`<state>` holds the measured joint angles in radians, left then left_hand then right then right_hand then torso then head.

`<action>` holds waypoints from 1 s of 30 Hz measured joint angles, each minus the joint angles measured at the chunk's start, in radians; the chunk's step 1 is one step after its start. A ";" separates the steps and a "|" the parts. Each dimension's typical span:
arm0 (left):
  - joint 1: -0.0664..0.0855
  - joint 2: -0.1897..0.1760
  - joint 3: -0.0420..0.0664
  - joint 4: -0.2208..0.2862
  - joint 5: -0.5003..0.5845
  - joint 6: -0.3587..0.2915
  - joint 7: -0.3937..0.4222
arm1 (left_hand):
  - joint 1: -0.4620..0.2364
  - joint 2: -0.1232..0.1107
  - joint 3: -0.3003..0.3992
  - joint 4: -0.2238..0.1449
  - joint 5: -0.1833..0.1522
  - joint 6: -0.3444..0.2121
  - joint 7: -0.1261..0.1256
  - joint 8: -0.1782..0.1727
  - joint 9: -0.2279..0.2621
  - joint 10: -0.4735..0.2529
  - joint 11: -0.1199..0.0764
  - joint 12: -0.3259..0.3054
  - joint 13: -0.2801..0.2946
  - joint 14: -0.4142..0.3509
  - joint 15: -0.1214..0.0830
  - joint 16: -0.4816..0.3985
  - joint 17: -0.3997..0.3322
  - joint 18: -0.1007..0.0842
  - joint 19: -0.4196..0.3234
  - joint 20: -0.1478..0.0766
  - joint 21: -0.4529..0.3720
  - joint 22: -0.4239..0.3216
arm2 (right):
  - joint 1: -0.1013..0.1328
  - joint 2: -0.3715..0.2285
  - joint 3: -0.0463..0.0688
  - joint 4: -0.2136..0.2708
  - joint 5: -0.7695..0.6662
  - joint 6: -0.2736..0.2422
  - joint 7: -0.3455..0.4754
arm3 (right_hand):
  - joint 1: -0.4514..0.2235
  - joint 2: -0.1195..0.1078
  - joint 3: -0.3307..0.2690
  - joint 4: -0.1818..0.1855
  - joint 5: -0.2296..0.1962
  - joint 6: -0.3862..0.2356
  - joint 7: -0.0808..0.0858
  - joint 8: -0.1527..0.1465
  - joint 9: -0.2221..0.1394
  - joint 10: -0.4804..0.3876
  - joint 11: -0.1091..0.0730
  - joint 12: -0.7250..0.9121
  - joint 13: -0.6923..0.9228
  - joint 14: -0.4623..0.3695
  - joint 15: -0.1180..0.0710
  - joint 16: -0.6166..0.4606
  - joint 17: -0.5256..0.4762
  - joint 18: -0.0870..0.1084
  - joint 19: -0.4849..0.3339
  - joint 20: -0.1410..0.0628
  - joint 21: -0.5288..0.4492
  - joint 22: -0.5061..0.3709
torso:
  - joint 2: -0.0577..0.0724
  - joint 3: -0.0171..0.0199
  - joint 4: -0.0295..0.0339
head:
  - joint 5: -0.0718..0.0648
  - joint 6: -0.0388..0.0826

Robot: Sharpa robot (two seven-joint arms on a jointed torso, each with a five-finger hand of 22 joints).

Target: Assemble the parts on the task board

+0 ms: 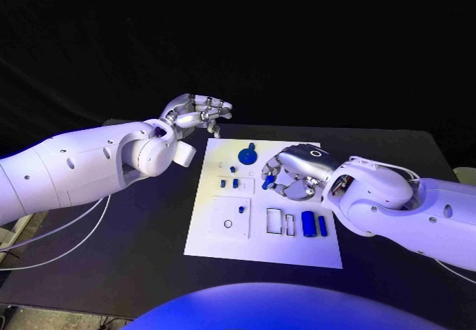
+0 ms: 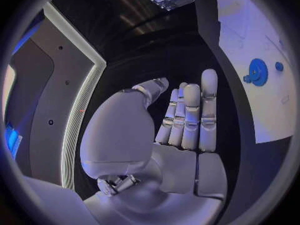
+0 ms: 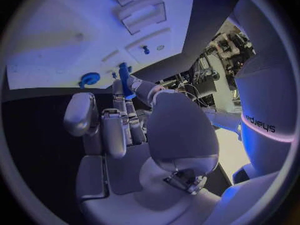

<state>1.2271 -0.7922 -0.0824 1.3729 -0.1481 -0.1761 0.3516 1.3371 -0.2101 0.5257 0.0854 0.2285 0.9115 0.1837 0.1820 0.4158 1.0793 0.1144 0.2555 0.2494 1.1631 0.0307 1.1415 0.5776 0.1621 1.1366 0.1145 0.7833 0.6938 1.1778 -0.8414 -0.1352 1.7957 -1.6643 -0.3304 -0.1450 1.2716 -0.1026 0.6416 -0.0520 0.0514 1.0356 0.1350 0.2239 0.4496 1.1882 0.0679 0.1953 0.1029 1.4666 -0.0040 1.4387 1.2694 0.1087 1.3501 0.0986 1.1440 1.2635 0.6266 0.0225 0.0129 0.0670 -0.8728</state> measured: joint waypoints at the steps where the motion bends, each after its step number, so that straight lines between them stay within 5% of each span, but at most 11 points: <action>1: 0.000 0.001 0.000 -0.001 0.000 0.000 0.000 | 0.000 0.000 0.000 0.000 0.000 0.000 0.000 0.000 0.000 0.000 0.000 0.000 0.000 0.000 0.000 0.000 0.000 0.000 0.000 0.000 0.000 0.000 | -0.001 0.011 0.000 0.003 0.001 -0.003 0.001 | 0.000 0.000 0.000 0.000 0.000 -0.001 -0.001 0.000 0.000 0.000 0.000 0.000 0.000 0.000 0.000 0.000 0.000 0.000 0.000 0.000 0.000 0.000 | 0.000 0.0000 0.0001 | 0.003 0.000; 8: 0.000 0.013 0.000 -0.008 0.000 0.001 0.000 | 0.000 0.000 0.000 0.000 0.000 0.000 0.000 0.000 0.000 0.000 0.000 0.000 0.000 0.000 0.000 0.000 0.000 0.000 0.000 0.000 0.000 0.000 | -0.041 0.112 -0.004 0.001 0.000 -0.017 0.008 | 0.003 0.003 0.000 0.000 0.003 -0.002 -0.002 0.000 0.000 0.000 0.000 0.000 0.000 0.000 0.000 0.000 0.000 0.000 0.000 0.000 0.000 -0.001 | 0.000 -0.0006 0.0009 | 0.023 0.000; 16: 0.000 0.024 0.000 -0.012 0.000 0.001 0.000 | 0.000 0.000 0.000 0.000 0.000 0.000 0.000 0.000 0.000 -0.004 -0.004 0.000 0.000 0.000 0.000 0.000 0.000 0.000 0.000 0.000 0.000 0.000 | -0.097 0.206 -0.017 -0.062 -0.009 -0.018 0.022 | 0.003 0.003 0.000 0.000 0.003 -0.001 -0.001 0.000 0.000 0.000 0.000 0.000 0.000 0.000 0.000 0.000 -0.001 0.000 0.000 0.000 0.000 -0.003 | 0.003 -0.0002 0.0025 | 0.042 0.000; 30: 0.000 0.026 0.000 -0.011 0.001 0.002 0.000 | 0.005 0.005 0.000 0.000 0.000 0.000 0.000 0.000 0.000 -0.004 -0.004 0.006 0.001 0.000 0.000 0.000 0.000 0.000 0.000 0.000 0.000 0.000 | -0.136 0.244 -0.027 -0.126 -0.025 0.002 0.031 | 0.003 0.002 0.000 0.000 0.003 -0.001 -0.001 0.000 0.000 0.001 0.001 0.000 -0.001 0.000 0.000 0.000 -0.003 0.000 0.000 0.000 -0.005 -0.006 | 0.003 0.0014 0.0007 | 0.060 0.000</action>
<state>1.2269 -0.7660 -0.0824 1.3614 -0.1476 -0.1741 0.3518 1.3421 -0.2051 0.5257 0.0854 0.2286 0.9115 0.1836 0.1820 0.4159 1.0757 0.1108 0.2611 0.2504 1.1631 0.0307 1.1415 0.5774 0.1620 1.1365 0.1145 0.7833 0.6936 1.0420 -0.5977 -0.1622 1.6693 -1.6892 -0.3282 -0.1141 1.2743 -0.1003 0.6413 -0.0524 0.0539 1.0346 0.1340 0.2239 0.4496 1.1889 0.0689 0.1951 0.1023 1.4665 -0.0039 1.4387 1.2664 0.1086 1.3500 0.0986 1.1395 1.2579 0.6301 0.0240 0.0136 0.1275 -0.8728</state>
